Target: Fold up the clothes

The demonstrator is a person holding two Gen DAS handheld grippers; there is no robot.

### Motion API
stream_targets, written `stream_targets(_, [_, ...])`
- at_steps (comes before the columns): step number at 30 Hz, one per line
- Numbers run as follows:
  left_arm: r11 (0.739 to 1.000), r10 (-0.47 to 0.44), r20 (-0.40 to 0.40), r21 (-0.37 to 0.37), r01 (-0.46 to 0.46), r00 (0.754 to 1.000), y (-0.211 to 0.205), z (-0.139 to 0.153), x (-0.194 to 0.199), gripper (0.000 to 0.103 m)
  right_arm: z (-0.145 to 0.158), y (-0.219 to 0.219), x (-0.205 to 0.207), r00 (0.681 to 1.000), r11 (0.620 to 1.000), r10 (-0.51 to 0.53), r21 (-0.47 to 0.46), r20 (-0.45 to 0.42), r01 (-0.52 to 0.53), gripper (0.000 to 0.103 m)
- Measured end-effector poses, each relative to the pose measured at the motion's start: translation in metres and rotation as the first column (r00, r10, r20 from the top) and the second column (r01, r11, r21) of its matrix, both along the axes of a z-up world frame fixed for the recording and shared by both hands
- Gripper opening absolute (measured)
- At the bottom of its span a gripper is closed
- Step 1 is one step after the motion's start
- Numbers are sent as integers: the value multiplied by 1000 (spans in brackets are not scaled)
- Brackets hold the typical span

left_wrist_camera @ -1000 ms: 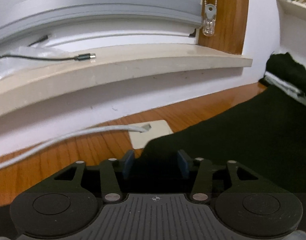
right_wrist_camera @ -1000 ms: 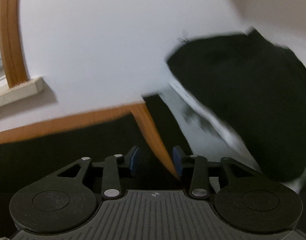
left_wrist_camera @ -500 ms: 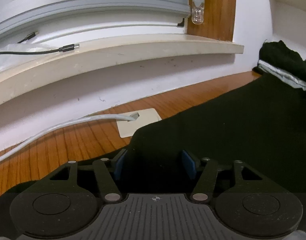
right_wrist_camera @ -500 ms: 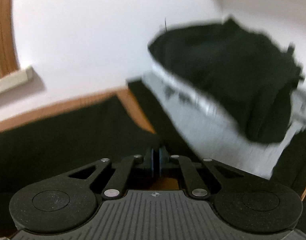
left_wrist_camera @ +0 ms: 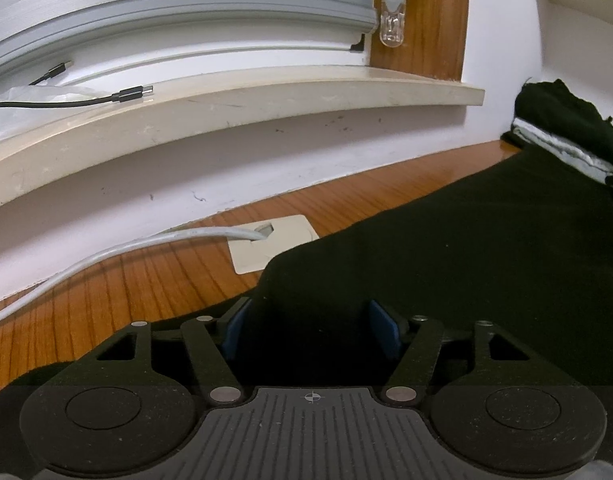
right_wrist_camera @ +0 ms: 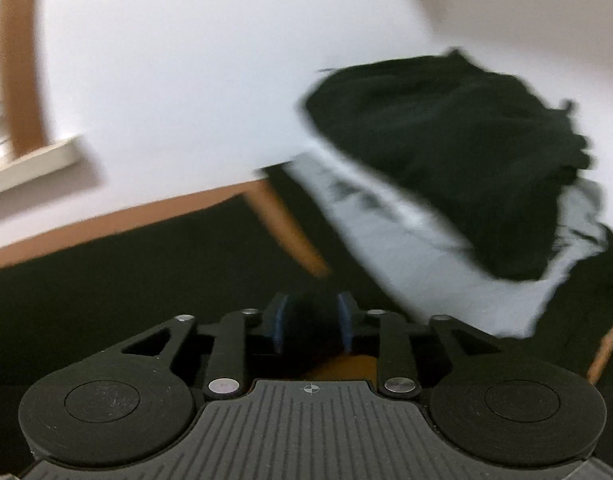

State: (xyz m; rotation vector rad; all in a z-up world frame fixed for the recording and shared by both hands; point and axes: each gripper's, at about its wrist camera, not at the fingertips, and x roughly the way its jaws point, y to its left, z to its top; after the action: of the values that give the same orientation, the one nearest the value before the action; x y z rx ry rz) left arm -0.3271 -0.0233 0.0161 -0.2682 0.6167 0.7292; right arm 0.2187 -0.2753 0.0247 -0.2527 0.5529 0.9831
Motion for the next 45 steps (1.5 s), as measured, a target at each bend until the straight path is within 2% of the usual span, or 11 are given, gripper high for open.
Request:
stream_targets(2, [1000,-1,-1,0,1,1000,0,0,0,68,-7,5,-19,994,994,111,8,-23,-111,37])
stream_targets(5, [1000,-2,-5,1,2,1000,0,0,1,68,-14,19,-46,972,972,234,5,9,-234,40])
stream_targets(7, [1000,-2,-7,3,2,1000,-1,0,1,68,-19,27,-52,962,962,273,-28,22,-272,40])
stream_targets(15, [999,28,-26,19,-28,999,-6,3,0,69,-26,28,-36,952,952,305,-40,2,-305,41])
stream_targets(20, [994,89,3,61,-89,996,-47,31,-17,66,-26,30,-39,952,952,304,-51,26,-303,43])
stream_targets(24, [991,95,14,94,-96,995,-98,52,-24,42,-25,37,-52,947,949,312,-63,72,-307,43])
stream_targets(26, [992,83,19,98,-85,996,-124,57,-24,25,-26,39,-56,946,949,312,-69,90,-307,43])
stream_targets(28, [993,64,19,95,-66,998,-149,59,-22,17,-26,40,-56,947,951,309,-64,85,-304,44])
stream_targets(34, [999,-6,-5,51,7,1000,-202,42,-9,20,-26,37,-46,956,956,291,-31,22,-290,47])
stream_targets(37, [998,-7,-74,55,11,997,-207,28,0,34,-26,39,-49,957,957,289,-40,36,-288,47])
stream_targets(45, [998,16,-105,64,-9,994,-203,18,1,34,-25,38,-49,957,958,287,-38,35,-286,47])
